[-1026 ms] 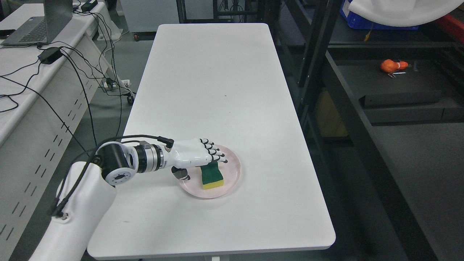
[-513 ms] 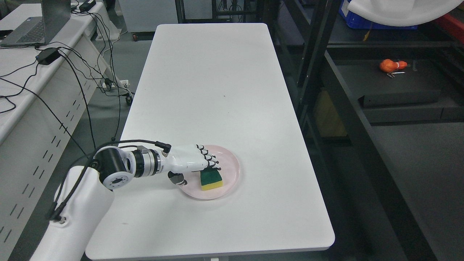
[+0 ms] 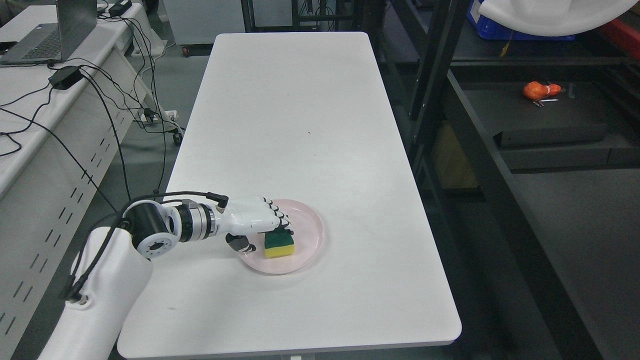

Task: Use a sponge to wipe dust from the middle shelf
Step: 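Close the left hand around the green-and-yellow sponge and lift it, then carry the sponge in the left hand toward the dark metal shelf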

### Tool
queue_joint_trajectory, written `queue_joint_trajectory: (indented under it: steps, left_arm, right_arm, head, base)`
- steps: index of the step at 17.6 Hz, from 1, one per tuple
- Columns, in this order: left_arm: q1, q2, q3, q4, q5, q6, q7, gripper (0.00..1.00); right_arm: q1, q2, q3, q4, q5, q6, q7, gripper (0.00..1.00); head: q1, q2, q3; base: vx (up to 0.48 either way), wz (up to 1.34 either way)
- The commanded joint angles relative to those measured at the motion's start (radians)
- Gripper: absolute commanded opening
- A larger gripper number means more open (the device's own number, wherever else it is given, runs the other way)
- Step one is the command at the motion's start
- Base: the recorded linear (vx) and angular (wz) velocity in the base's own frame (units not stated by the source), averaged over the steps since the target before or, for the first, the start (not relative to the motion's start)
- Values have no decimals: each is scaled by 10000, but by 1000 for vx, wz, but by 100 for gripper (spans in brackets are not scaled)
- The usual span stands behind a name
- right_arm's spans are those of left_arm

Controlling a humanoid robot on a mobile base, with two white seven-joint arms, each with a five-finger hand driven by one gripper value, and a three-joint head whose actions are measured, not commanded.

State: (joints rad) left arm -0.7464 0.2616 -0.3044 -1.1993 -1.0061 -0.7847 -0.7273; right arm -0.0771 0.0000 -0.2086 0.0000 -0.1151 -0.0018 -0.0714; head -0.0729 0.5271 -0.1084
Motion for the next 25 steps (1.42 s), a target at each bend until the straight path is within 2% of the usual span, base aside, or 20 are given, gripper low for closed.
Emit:
queue_joint_trajectory:
  steps: [1,10,14,16,19,21,23,25]
  left_arm:
    - [-144,-116,741,427,28,-7,2,58]
    - [-68,-100,1141,703,90,-7,17,41]
    - [-68,-131,1539,703,121,-7,17,37]
    - [-53,-575,2228,703,106,-7,32,36]
    - [8,-500,2354,703,411,-7,-14,22]
    - [70,-499,2400,718,824,-7,-44,9]
    - [85,-499,2476,733,1208,-7,-456,3]
    - [40,-560,2813,718,1302,-7,-581,2]
  right_arm:
    - [4,-175,0,-175,0,723,-7,100]
    - [4,-175,0,-175,0,738,-7,100]
    - [4,-175,0,-175,0,723,-7,100]
    - [-12,-175,0,-175,0,723,-7,100]
    - [3,-175,0,-175,0,723,-7,100]
    - [-12,-175,0,-175,0,738,-7,100]
    - [4,-175,0,-175,0,723,-7,100]
    - [-12,-175,0,-175,0,723,-7,100]
  head:
    - [0,0,0]
    - [0,0,0]
    - [0,0,0]
    - [0,0,0]
    - [0,0,0]
    - [0,0,0]
    - [0,0,0]
    - [0,0,0]
  base:
    - [0,0]
    - [0,0]
    - [0,0]
    - [0,0]
    - [0,0]
    - [0,0]
    - [0,0]
    - [0,0]
